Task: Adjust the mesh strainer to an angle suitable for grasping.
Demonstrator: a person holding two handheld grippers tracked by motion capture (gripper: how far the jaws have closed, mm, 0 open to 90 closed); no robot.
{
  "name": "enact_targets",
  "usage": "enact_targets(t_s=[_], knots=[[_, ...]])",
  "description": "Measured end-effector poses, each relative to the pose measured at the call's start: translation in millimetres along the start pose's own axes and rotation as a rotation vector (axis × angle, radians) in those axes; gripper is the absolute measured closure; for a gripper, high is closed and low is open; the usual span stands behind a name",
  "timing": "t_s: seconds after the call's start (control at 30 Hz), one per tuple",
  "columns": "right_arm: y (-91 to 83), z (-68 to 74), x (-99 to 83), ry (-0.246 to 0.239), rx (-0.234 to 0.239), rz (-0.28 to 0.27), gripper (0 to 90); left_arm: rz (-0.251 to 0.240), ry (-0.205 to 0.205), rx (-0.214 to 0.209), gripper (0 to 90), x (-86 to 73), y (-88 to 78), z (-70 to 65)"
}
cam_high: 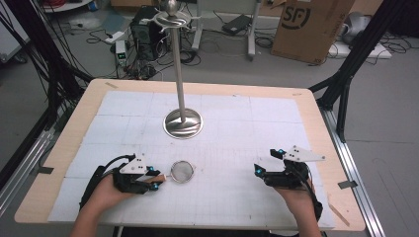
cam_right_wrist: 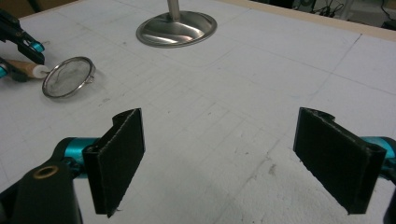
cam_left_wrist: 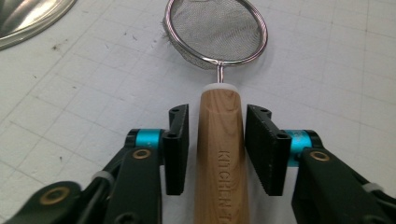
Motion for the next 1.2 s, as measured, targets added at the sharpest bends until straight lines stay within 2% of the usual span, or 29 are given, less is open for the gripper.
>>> enact_targets(t_s=[0.37, 0.53, 0.57, 0.67, 0.9, 1.1, 1.2], knots=[[-0.9, -1.4, -0.6, 0.006, -0.001, 0.001, 15.4, 0.004, -0.016, -0.006, 58.4, -8.6, -20.0, 1.9], [-1.0, -0.7, 0.1, 0.007, 0.000, -0.002, 15.4, 0.038, -0.010, -0.008, 60.6, -12.9, -14.8, 1.2], [-1.7, -0.4, -0.3, 0.008, 0.002, 0.002, 15.4, 0.044, -0.001, -0.009, 63.5, -13.4, -13.7, 1.3], [-1.8, -1.2, 0.0, 0.005, -0.001, -0.001, 15.4, 0.040, 0.008, -0.011, 66.7, -12.3, -13.3, 0.3], [-1.6, -1.8, 0.8, 0.006, -0.002, -0.005, 15.4, 0.037, 0.019, -0.010, 67.2, -10.7, -11.3, -0.6], [-1.7, -1.8, 1.3, 0.001, -0.002, -0.005, 15.4, 0.030, 0.042, -0.024, 67.2, -2.3, -1.3, -5.1], [-2.6, -1.8, 1.9, 0.000, -0.001, -0.006, 15.4, 0.025, 0.041, -0.028, 67.2, 2.4, 4.2, -6.0]])
Point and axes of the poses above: each handheld gripper's, and its own axes: y roughly forward along the jaws, x roughly out of its top, z roughly to its left, the point moved 10 cm from there along y, roughly forward along the jaws, and after that the axes turned 8 degrees about -x, right-handed, at the moved point
